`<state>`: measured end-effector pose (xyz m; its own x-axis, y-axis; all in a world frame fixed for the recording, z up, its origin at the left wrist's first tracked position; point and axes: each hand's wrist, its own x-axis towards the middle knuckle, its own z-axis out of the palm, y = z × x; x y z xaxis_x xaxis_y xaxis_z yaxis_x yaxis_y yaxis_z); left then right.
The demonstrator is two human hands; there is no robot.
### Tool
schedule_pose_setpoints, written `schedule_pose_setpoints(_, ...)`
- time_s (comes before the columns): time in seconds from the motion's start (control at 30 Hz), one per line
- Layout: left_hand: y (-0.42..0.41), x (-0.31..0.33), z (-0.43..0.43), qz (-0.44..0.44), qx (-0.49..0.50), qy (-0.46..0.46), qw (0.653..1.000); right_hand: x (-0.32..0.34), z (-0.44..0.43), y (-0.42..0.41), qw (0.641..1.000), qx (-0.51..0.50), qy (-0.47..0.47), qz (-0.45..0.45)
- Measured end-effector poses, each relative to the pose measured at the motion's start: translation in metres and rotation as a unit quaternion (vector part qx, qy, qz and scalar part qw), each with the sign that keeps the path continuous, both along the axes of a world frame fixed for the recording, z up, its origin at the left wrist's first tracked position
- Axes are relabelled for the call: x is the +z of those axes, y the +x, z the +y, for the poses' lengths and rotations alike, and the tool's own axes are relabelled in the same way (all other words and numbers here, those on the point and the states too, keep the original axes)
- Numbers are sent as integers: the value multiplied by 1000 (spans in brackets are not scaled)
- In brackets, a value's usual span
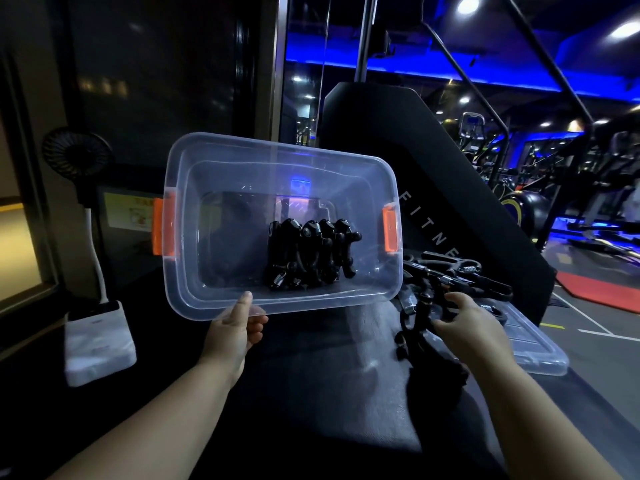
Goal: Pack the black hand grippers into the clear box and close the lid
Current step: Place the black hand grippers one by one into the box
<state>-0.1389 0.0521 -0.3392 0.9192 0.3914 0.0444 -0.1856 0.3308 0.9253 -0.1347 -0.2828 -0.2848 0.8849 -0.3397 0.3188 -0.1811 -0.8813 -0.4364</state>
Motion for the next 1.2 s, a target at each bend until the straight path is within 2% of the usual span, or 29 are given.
schedule_pose_setpoints(0.1,-1,0,0,0,3,-1,1000,14,2,11,993,17,-58,99)
schedule_pose_setpoints(0.3,0,0,-1,1,6,-3,1000,25,10,32,968,102,-141,183)
schedule_pose_setpoints(0.57,0,0,0,1,11,-10,1000,26,28,47,966,95,-191,150)
schedule_pose_setpoints(0.8,0,-4,3,-6,54,-17,998,29,38,45,960,101,-236,112)
schedule_pose_setpoints(1.1,-9,1,10,-34,205,23,978,38,45,15,976,131,-165,50)
schedule_pose_setpoints(1.2,-14,3,11,-44,232,43,971,51,53,3,982,158,-105,13)
